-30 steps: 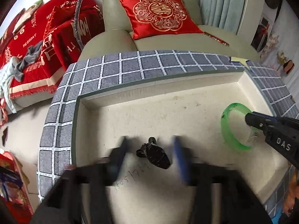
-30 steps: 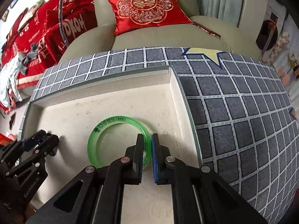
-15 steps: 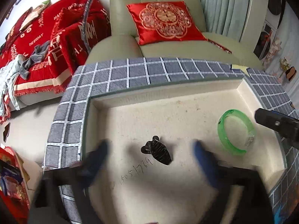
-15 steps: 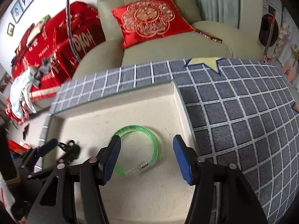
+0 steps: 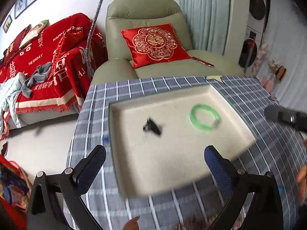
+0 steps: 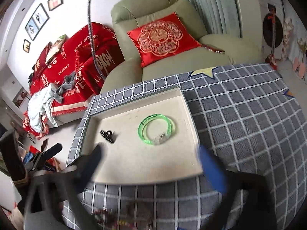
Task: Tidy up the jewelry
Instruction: 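Withdraw both tools from the tray back toward the remaining jewelry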
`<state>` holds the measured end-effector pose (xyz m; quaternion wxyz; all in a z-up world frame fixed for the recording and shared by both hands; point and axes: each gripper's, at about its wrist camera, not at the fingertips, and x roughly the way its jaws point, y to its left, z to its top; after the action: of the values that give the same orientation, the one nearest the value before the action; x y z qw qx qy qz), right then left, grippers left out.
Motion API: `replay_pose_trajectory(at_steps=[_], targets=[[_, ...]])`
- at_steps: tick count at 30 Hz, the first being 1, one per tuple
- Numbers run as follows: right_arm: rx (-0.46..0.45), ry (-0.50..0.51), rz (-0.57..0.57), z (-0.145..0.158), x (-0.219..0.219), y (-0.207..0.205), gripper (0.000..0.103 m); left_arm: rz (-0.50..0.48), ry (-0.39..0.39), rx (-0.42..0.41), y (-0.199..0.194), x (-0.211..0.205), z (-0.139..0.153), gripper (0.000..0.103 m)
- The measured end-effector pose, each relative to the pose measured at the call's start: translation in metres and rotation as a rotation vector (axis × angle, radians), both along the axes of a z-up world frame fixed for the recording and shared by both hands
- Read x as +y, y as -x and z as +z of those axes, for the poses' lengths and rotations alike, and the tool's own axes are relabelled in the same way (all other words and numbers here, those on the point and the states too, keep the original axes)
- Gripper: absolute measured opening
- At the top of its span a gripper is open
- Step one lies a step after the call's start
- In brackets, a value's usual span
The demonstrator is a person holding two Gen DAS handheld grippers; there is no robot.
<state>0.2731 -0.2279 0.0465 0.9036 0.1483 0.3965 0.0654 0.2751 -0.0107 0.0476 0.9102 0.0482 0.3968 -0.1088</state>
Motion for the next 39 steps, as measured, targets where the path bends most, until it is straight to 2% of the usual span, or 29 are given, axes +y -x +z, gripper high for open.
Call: replay_pose_trajectory(at_steps=[4,8,11,14,18,22,28,39], targets=[[-0.002,0.001,0.015,0.004,0.004,0.035,0.103,0.017,-0.021,0.008,0.041,0.012,-0.005,0.103],[0.057,0.008,0.035,-0.003,0.01,0.068,0.103,0.06,0.007,0.032,0.08,0.027,-0.02,0.103],[0.096,0.009,0.048,-0.016,0.013,0.094,0.103,0.103,0.03,0.077,0.098,0.038,-0.036,0.103],[0.132,0.021,0.05,-0.032,0.014,0.119,0.103,0.096,0.054,0.131,0.112,0.042,-0.051,0.103],[0.19,0.009,0.045,-0.056,0.017,0.15,0.103,0.08,0.027,0.15,0.131,0.038,-0.064,0.103],[0.234,0.05,0.036,-0.077,0.024,0.179,0.103,0.057,-0.013,0.147,0.14,0.031,-0.07,0.103],[0.247,0.143,0.05,-0.091,0.045,0.207,0.103,0.068,-0.037,0.15,0.138,0.03,-0.078,0.103],[0.256,0.2,0.014,-0.105,0.06,0.208,0.102,0.04,-0.016,0.163,0.127,0.019,-0.083,0.103]])
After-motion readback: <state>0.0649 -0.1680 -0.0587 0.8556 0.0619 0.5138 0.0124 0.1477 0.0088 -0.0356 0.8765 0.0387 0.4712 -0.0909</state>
